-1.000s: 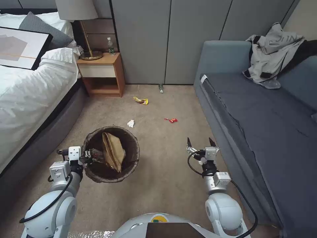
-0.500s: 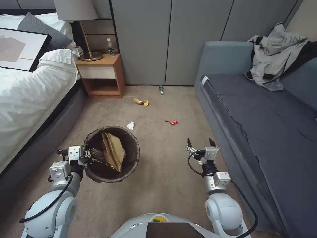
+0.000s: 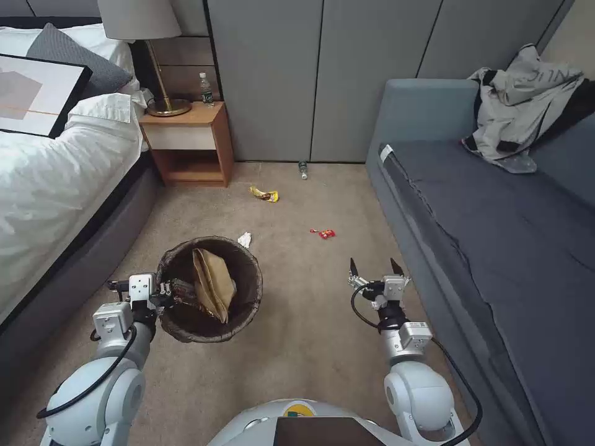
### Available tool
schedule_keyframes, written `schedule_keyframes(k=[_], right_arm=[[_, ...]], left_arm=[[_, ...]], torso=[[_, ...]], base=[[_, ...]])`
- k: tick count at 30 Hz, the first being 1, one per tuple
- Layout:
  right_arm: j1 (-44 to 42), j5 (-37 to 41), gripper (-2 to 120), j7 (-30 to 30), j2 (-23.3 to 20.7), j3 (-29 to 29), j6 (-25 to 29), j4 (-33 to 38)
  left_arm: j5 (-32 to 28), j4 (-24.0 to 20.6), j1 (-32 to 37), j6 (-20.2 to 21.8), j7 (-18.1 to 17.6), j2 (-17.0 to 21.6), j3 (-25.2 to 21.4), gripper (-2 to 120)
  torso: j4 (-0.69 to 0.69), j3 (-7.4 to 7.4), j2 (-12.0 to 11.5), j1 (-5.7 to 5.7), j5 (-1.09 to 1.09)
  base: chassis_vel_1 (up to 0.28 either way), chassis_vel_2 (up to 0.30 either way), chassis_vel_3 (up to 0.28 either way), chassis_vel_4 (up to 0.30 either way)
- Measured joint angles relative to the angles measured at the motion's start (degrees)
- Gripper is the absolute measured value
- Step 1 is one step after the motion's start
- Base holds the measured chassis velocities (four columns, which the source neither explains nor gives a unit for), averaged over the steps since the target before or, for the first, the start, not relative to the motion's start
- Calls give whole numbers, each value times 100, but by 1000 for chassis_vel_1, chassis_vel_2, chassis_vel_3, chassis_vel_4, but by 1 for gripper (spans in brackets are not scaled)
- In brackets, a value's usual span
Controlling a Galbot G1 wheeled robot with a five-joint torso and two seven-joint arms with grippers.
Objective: Pick up the trash bin, then pick up the garbage from the floor and place it into the trash bin.
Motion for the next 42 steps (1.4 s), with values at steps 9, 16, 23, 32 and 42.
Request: schedule_keyframes(k=[9, 16, 23, 32, 42], right_arm=[[5, 4, 100, 0, -1, -28, 3, -19], [4, 14, 100, 3, -2, -38, 4, -22], [-1, 22, 100, 9, -3, -28, 9, -24], [25, 35, 100, 11, -7, -19, 9, -35], [22, 61, 100, 15, -19, 23, 9, -37]], left_arm=[[1, -7, 7, -1, -1, 10, 0, 3], [5, -13, 2, -2, -2, 12, 11, 3], [0, -13, -4, -3, -2, 15, -6, 3], [-11, -9, -20, -5, -1, 20, -22, 3], [-12, 11, -38, -6, 1, 22, -15, 3]], torso=[[0, 0, 0, 0, 0], [0, 0, 0, 0, 0], [0, 0, 0, 0, 0], [1, 0, 0, 0, 0], [1, 0, 0, 0, 0]], base=[[-54, 59, 65, -53], [-83, 65, 74, -74], [-59, 60, 57, -55], [-87, 84, 95, -77], [-97, 100, 99, -100]])
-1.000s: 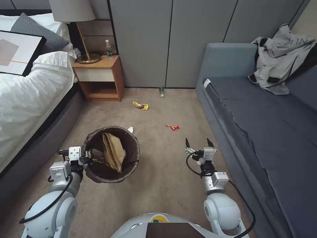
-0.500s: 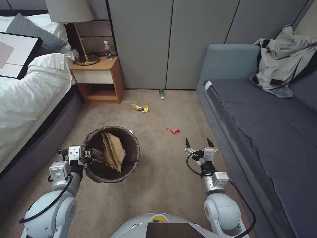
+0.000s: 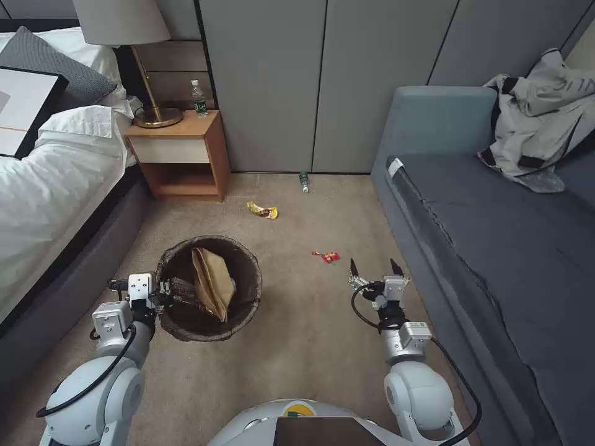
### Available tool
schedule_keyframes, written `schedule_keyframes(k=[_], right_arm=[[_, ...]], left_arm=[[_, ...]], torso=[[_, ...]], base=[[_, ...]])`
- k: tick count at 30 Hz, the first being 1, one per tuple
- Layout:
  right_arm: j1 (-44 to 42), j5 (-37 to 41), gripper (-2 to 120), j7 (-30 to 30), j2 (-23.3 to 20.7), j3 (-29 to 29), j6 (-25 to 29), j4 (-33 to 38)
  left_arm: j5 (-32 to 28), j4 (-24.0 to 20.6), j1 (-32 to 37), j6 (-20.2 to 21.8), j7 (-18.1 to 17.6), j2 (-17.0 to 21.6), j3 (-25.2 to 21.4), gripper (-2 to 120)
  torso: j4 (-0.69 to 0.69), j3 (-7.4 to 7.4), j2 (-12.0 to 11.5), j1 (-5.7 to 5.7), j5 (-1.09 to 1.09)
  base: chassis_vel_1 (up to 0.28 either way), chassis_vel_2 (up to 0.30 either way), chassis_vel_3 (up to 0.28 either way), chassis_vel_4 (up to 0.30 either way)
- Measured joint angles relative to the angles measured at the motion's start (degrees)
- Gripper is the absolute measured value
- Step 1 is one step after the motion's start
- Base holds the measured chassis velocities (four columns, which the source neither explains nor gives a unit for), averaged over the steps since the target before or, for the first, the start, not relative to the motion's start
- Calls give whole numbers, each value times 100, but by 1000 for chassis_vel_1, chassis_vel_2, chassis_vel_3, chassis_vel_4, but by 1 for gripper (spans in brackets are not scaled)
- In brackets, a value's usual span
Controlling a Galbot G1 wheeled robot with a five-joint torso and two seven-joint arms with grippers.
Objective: Pick up the trash bin, then pick up the garbage from the floor and place it into the trash bin.
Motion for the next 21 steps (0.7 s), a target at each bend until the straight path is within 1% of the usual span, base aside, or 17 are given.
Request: schedule_keyframes(k=[21], right_arm=[[18, 25, 100, 1, -8, 5, -5, -8]], left_arm=[[-2, 1, -2, -5, 6, -2, -9, 3]], torso=[[-1, 0, 0, 0, 0]], base=[[-103, 105, 95, -104]])
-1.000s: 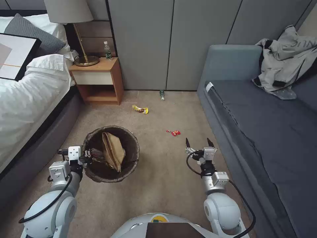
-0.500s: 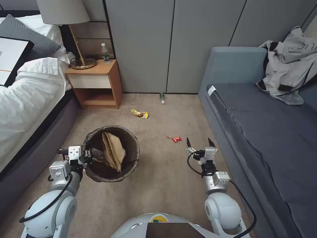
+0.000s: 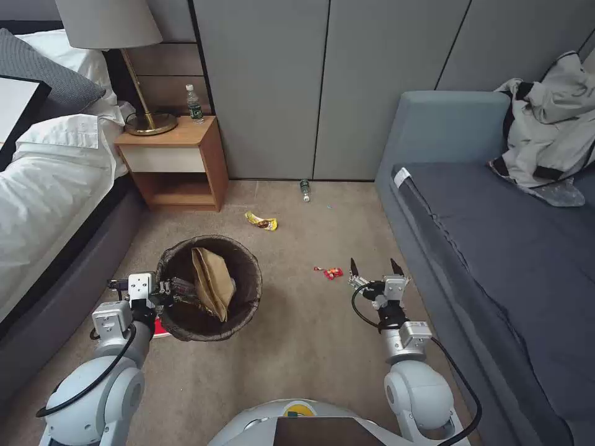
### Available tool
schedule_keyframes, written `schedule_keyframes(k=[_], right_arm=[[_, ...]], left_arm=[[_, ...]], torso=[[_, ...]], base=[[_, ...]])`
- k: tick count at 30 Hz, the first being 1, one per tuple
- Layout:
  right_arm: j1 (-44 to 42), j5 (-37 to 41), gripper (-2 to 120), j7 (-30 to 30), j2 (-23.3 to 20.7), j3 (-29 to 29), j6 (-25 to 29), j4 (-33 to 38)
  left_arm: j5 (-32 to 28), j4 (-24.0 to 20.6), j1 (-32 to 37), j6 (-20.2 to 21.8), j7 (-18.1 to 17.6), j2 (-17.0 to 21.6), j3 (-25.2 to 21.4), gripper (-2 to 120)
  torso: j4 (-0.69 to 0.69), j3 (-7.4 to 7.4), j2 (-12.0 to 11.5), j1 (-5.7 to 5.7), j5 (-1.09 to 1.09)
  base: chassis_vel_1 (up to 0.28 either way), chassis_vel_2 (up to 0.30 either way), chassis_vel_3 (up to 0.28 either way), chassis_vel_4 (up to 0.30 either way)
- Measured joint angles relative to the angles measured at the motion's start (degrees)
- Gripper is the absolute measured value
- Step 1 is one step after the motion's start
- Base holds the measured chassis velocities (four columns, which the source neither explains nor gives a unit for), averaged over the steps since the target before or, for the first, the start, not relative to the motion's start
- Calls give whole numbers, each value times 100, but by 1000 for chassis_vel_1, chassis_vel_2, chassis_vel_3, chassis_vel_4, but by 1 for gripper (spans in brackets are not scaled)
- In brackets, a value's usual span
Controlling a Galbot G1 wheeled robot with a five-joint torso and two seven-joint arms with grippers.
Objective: Pick up the trash bin, then pick up the garbage from the floor and place it into the trash bin.
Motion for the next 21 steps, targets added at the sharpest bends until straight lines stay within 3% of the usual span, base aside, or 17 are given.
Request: schedule_keyframes(k=[21], right_arm=[[-21, 13, 100, 0, -4, 6, -2, 0]], left_arm=[[0, -16, 16, -6, -1, 1, -4, 3]], torso=[[0, 0, 0, 0, 0]], base=[[-110, 104, 108, -107]])
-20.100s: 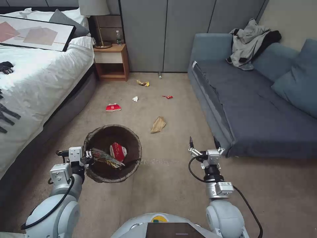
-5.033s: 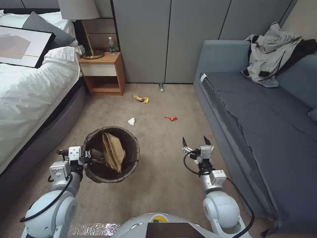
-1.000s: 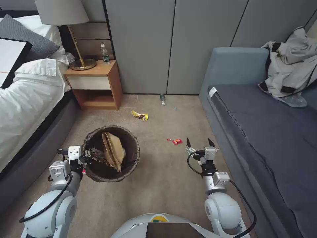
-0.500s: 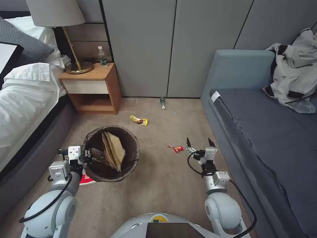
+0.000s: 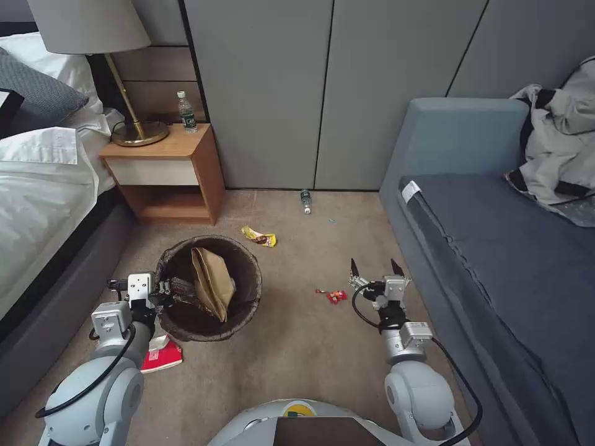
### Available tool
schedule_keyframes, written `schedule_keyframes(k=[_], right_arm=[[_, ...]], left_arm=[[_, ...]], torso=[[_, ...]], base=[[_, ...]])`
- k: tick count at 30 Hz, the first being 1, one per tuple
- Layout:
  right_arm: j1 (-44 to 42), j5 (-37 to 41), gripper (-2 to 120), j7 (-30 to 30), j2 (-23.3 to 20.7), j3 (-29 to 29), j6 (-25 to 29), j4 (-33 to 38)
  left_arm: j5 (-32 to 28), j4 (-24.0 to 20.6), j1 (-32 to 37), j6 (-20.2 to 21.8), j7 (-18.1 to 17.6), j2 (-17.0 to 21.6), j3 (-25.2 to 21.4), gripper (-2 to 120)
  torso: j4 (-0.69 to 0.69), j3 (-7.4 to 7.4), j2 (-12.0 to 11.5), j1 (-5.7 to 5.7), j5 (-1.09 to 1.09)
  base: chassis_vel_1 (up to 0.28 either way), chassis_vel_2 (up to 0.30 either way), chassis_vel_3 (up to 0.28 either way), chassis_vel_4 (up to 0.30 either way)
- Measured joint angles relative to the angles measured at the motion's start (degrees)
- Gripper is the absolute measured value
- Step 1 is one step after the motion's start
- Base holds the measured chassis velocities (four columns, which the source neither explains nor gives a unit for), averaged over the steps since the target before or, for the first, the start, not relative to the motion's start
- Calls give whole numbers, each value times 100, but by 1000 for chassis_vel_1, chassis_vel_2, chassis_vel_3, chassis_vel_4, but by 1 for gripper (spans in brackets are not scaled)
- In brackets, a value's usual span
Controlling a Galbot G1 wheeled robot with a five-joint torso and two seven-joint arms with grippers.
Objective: Pick up the trash bin, then pick up the garbage from the floor and place it into the trash bin.
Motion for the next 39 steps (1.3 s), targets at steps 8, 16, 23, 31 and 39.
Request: schedule_keyframes(k=[8, 16, 23, 31, 39], right_arm=[[-5, -3, 100, -4, -75, -5, -32, 1], [169, 252, 100, -40, -480, 117, -202, -114], [546, 669, 100, -64, -822, 211, -439, -382], [969, 894, 100, -151, -1147, 153, -559, -989], [1524, 1207, 100, -302, -1390, -192, -673, -1854]], left_arm=[[1, -17, 13, 0, -1, -1, 5, 3], [-7, -58, 30, 0, -2, -4, -1, 3], [-16, -81, 44, 1, -3, -3, -19, 3], [-17, -97, 69, 3, -5, -5, -44, 3], [-17, -106, 79, 13, -11, 4, -44, 3]], torso=[[0, 0, 0, 0, 0], [0, 0, 0, 0, 0], [1, 0, 0, 0, 0], [0, 0, 0, 0, 1], [1, 0, 0, 0, 0]], base=[[-96, 101, 100, -103], [-40, 31, 38, -36], [0, 0, 0, 0], [0, 0, 0, 0], [0, 0, 0, 0]])
